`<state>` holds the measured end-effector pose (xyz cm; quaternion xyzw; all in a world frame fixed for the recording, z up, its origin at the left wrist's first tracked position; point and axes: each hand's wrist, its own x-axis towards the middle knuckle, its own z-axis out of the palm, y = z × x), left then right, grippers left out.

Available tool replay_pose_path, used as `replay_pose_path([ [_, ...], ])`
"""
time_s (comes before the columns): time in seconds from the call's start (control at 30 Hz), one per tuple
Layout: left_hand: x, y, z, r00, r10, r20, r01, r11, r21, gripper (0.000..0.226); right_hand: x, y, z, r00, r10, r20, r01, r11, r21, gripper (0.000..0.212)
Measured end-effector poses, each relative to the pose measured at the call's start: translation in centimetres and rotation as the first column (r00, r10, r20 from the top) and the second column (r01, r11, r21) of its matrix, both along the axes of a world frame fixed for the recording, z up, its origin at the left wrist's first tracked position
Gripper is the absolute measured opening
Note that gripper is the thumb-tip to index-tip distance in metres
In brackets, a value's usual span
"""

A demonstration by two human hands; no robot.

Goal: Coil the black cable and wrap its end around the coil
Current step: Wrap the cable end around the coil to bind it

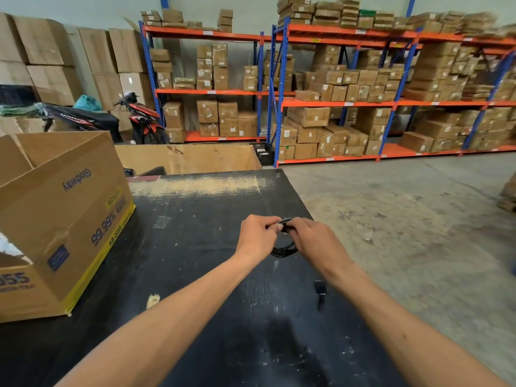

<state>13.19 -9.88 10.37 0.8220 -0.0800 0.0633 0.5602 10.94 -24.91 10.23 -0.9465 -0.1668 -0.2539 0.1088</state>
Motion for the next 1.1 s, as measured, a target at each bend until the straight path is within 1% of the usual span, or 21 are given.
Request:
replay_pose_path([
  [0.07,-0.3,-0.1,0.0,0.999,-0.004,0.032,0.004,1.000,-0.006,0.024,-0.1,0.0,0.9,0.993,-0.071,0.092,0.068,0.997,0.026,0.017],
  [0.13,-0.6,-0.1,0.2,0.998,-0.001,0.070,0.002,1.000,-0.023,0.023,-0.6,0.1,1.5,0.984,-0.111,0.141,0.102,0.992,0.070,0.013],
  [0.2,-0.9,0.1,0.5,0.995,-0.003,0.097,0.006,0.999,-0.038,0.022,-0.8,0.3,2.0,0.986,-0.121,0.119,0.101,0.982,0.160,0.011],
  [0.27,-1.0,0.4,0.7,0.994,0.001,0.108,0.005,0.999,-0.049,0.021,-0.6,0.4,2.3,0.988,-0.118,0.096,0.096,0.973,0.211,0.010],
  [0.43,-1.0,0.7,1.0,0.993,0.031,0.118,-0.027,0.999,-0.040,0.021,-0.1,0.3,2.7,0.993,-0.058,0.099,0.041,0.985,0.169,0.016],
  [0.47,-0.9,0.7,1.0,0.991,0.034,0.128,-0.030,0.999,-0.035,0.021,0.0,0.3,2.9,0.994,-0.047,0.099,0.029,0.984,0.177,0.016],
  [0.53,-0.9,0.7,1.2,0.987,0.041,0.154,-0.036,0.999,-0.033,0.021,0.3,0.3,3.1,0.997,-0.015,0.081,-0.005,0.970,0.242,0.013],
  [0.63,-1.0,0.8,1.6,0.975,0.038,0.220,-0.039,0.999,0.003,0.021,0.6,0.1,3.8,0.999,0.033,0.006,-0.033,0.933,0.358,0.010],
  [0.67,-1.0,0.9,1.6,0.969,0.031,0.246,-0.036,0.999,0.018,0.021,0.7,-0.1,4.1,0.998,0.047,-0.048,-0.025,0.922,0.386,0.009],
  [0.73,-1.1,1.3,1.5,0.951,0.002,0.309,-0.021,0.998,0.060,0.021,1.0,-0.4,4.9,0.974,0.087,-0.207,0.013,0.898,0.441,0.007],
  [0.8,-1.0,1.6,1.2,0.924,-0.036,0.381,-0.016,0.991,0.133,0.022,0.9,-0.6,6.0,0.892,0.205,-0.404,0.068,0.821,0.567,0.006],
  [0.83,-1.0,1.8,1.1,0.907,-0.054,0.418,-0.017,0.986,0.166,0.023,0.9,-0.8,6.4,0.836,0.285,-0.469,0.093,0.770,0.632,0.006],
  [0.87,-1.1,1.9,1.0,0.888,-0.074,0.454,-0.018,0.980,0.197,0.023,0.8,-1.0,6.9,0.790,0.350,-0.503,0.107,0.729,0.676,0.006],
  [0.93,-1.1,2.0,0.9,0.849,-0.123,0.513,-0.009,0.969,0.247,0.024,0.8,-1.5,7.4,0.741,0.397,-0.542,0.125,0.711,0.692,0.005],
  [1.0,-1.1,2.1,0.9,0.848,-0.142,0.510,0.018,0.971,0.240,0.024,0.9,-1.7,7.3,0.745,0.391,-0.540,0.123,0.716,0.687,0.006],
  [1.03,-1.1,2.1,1.0,0.874,-0.132,0.467,0.039,0.979,0.202,0.023,0.9,-1.7,7.1,0.765,0.376,-0.522,0.119,0.715,0.689,0.007],
  [1.1,-1.3,2.0,1.5,0.947,-0.075,0.312,0.057,0.996,0.066,0.021,0.8,-1.2,6.5,0.828,0.334,-0.451,0.105,0.696,0.710,0.009],
])
